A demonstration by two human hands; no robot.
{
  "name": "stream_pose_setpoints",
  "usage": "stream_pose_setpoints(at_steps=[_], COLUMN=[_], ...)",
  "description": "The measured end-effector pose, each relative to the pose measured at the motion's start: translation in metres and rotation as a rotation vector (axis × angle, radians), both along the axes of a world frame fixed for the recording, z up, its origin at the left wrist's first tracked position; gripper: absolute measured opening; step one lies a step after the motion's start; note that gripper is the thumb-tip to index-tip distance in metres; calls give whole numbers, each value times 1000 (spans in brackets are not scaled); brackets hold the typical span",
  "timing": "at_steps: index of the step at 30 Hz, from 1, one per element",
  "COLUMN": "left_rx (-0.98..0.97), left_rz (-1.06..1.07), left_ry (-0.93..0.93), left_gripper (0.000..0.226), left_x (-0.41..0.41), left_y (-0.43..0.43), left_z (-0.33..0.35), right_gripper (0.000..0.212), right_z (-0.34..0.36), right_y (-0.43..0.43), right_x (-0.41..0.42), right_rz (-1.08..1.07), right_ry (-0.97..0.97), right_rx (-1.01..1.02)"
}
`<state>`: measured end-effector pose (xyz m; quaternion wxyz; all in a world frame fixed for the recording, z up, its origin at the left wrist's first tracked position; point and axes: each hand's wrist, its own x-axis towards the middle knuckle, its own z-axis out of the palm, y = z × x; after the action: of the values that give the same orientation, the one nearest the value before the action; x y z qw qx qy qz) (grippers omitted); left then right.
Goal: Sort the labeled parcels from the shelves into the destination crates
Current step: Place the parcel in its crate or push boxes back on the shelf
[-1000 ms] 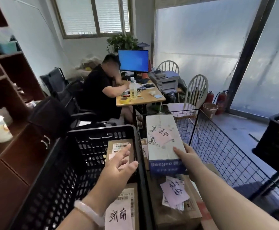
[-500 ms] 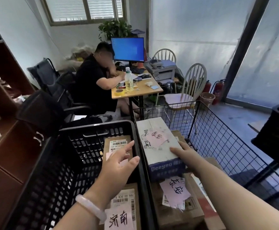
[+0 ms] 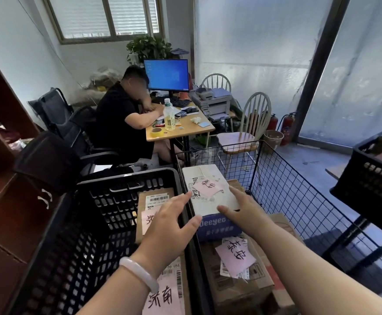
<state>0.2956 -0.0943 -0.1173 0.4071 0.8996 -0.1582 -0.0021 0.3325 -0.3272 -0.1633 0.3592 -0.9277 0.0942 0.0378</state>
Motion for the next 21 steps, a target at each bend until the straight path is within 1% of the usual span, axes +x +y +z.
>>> stream_pose_setpoints(at_steps=[3,5,9,13,15,17,21], left_rx=[136,210,316,359,348,307,181], left_rz=[-65,-98,-236,-434,-534,-653,-903], left_ry=[-113,-171,-303,-417,-483,-527,-618], left_gripper=[67,70,72,72,74,75,76], left_x=[-1,-5,-20,-51,-73,-102,-176], left_y=[-17,-33,-69,-109,-128,-146,-175], left_z=[4,6,9,10,10,10,7], right_gripper=[86,87,87,85,82,81,86], right_z=[19,32,54,67,67,61,50], right_y=[-4,-9,-26,-40,-38,-31,-13], right_x=[-36,-66,-141,-231,-278,-329,-424], right_rz=[64,72,-24,-229,-352,-498,-766], right_ry=[-93,-142,-186,-215,-211,-171,-69], right_rx=[-85,-178,-367,-529,-595,-636,-681])
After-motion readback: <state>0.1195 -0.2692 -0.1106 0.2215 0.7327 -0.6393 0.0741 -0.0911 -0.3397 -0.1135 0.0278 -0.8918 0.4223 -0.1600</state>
